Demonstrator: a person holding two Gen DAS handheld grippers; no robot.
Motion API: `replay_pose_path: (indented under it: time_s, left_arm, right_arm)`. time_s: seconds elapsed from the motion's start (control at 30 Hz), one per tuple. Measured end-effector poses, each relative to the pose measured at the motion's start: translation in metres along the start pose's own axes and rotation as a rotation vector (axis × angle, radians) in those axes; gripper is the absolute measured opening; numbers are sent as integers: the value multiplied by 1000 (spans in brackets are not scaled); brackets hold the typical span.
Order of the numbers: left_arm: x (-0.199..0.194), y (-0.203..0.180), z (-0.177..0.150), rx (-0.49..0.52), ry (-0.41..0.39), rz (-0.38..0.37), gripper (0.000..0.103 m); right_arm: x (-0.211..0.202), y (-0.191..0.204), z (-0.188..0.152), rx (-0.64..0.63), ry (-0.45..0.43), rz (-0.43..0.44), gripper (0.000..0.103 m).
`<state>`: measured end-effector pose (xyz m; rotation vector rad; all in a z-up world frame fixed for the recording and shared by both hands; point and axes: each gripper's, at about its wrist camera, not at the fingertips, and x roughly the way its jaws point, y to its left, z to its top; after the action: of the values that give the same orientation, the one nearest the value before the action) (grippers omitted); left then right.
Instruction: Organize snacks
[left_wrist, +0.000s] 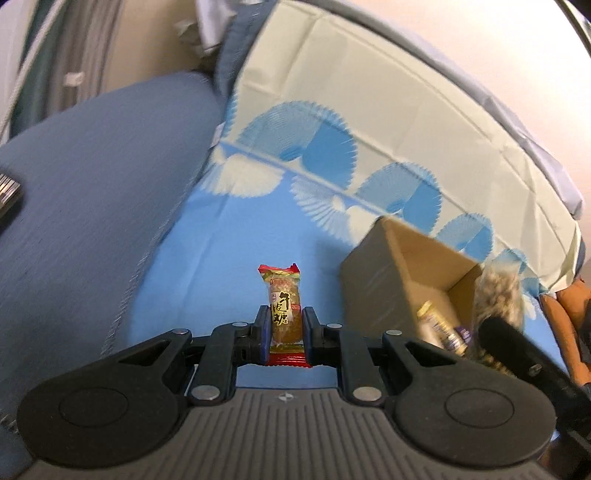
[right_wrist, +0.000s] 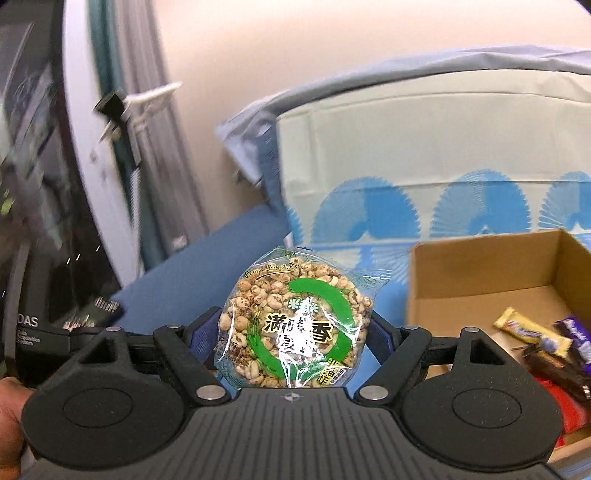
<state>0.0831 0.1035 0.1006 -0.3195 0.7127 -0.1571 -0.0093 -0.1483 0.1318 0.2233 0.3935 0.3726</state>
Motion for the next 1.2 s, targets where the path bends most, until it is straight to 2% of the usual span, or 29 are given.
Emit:
replay_pose_path:
  time_s: [0.27, 0.37, 0.5, 0.53, 0.57, 0.6, 0.67, 0.77, 0.87, 1.0, 1.13, 1.2]
  left_arm:
    - [23, -113, 39, 128, -42, -117, 18]
    - [31, -153, 44, 196, -68, -150, 18]
    - [40, -192, 40, 249, -66, -207, 19]
    - [39, -197, 38, 251, -65, -231, 22]
    - [37, -204, 37, 253, -66, -253, 35]
    - [34, -209, 34, 256, -76, -265, 54]
    - [26, -212, 28, 260, -105, -273, 63]
    - [17, -208, 21, 247, -100, -263, 67]
    - [4, -197, 13, 227, -105, -244, 84]
    - [-21, -185, 0, 253, -149, -197, 91]
    - [-44, -179, -21, 304, -176, -170, 91]
    - [-51, -177, -33, 315, -179, -130, 91]
  right_arm:
    - [-10, -55, 17, 153, -77, -183, 82]
    - [-13, -73, 20, 197, -88, -254, 82]
    - [-15, -92, 19, 232, -76, -323, 82]
    - [-16, -96, 18, 239, -73, -330, 82]
    - [-15, -100, 18, 246, -60, -332, 84]
    - [-14, -103, 18, 253, -44, -333, 84]
    - [-13, -106, 17, 260, -37, -356, 92]
    - [-15, -108, 17, 259, -34, -351, 93]
    - [-17, -108, 16, 245, -24, -355, 95]
    - [-22, -105, 15, 214, -11, -357, 101]
    - [-29, -101, 12, 183, 6, -384, 102]
    - [-32, -104, 11, 179, 21, -406, 102]
